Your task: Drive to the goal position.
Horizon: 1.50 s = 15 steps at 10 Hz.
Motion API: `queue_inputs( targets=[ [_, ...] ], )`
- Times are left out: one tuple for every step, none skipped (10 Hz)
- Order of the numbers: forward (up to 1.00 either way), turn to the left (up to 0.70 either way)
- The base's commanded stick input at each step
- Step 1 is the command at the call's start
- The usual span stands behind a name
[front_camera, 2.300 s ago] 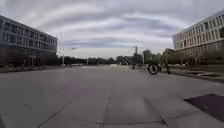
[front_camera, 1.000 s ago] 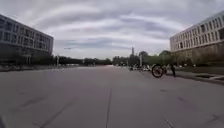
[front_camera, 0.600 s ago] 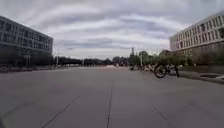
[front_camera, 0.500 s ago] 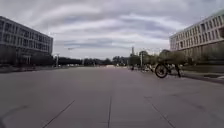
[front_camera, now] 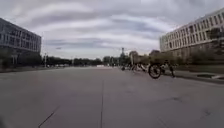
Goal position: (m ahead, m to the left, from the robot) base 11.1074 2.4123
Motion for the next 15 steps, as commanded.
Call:
queue_inputs(
  targets=[
    [0.85,0.0],
    [0.85,0.0],
    [0.85,0.0],
    [0.85,0.0],
    [0.85,0.0],
    [0.85,0.0],
    [0.85,0.0],
    [0.85,0.0],
    [0.85,0.0],
    [0.85,0.0],
    [0.85,0.0],
    [0.85,0.0],
    [0.85,0.0],
    [0.85,0.0],
    [0.85,0.0]
  ],
)
